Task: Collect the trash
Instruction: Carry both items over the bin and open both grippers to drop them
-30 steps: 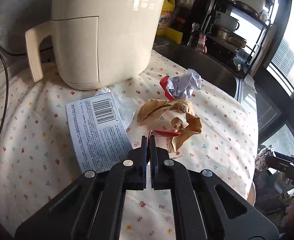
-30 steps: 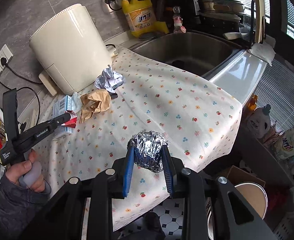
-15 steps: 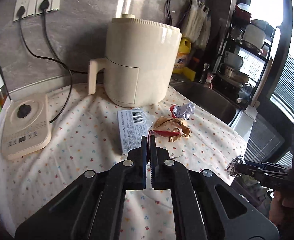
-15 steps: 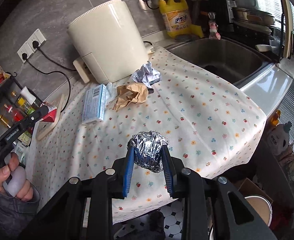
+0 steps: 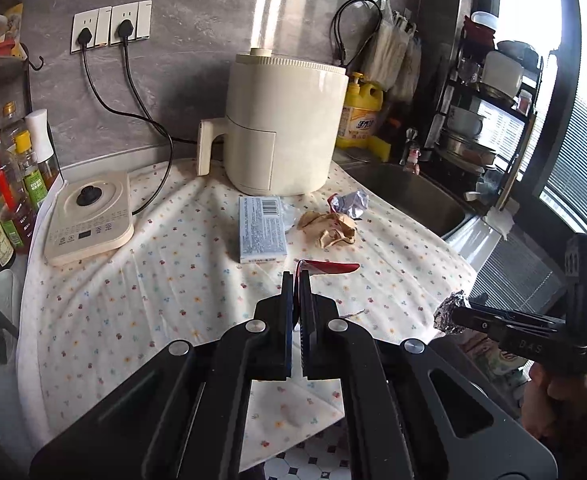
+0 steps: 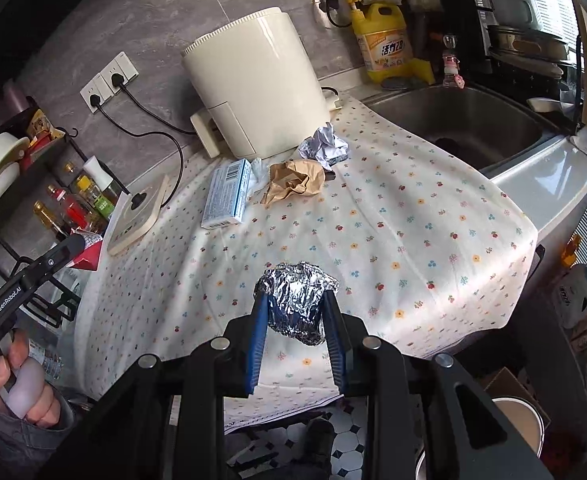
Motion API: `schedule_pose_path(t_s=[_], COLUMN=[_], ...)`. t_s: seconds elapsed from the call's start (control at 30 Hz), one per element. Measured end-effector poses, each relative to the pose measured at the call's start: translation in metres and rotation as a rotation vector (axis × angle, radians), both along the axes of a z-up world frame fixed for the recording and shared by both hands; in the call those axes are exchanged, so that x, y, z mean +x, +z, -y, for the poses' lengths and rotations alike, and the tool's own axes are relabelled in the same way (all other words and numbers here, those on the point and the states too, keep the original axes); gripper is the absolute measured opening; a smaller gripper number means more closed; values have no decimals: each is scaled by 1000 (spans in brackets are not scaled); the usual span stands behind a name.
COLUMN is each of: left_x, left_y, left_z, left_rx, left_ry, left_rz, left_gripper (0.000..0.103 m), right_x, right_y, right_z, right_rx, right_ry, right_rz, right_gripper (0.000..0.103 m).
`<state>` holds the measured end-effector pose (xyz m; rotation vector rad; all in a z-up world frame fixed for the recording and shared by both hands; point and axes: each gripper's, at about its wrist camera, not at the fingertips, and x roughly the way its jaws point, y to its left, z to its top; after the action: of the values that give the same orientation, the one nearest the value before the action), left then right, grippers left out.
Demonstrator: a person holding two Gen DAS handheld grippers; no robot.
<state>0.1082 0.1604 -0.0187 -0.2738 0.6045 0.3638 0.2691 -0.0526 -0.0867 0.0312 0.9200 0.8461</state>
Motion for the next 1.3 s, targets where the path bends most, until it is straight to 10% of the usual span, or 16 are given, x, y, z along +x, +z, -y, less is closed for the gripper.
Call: schedule_pose_path(t_s=[0.93, 1.3], left_x=[51, 94], left_y=[-103, -145], left_z=[216, 274], left_rx=[-225, -283], left_ry=[-324, -481], left_rz=[-94, -193], left_gripper=[4, 4], right_x=[-25, -19], right_y=[-64, -77], right_z=[225, 288], right_rx=[-161, -186], right_ry=[-212, -358], right_rz=[-88, -140], right_gripper=[28, 45])
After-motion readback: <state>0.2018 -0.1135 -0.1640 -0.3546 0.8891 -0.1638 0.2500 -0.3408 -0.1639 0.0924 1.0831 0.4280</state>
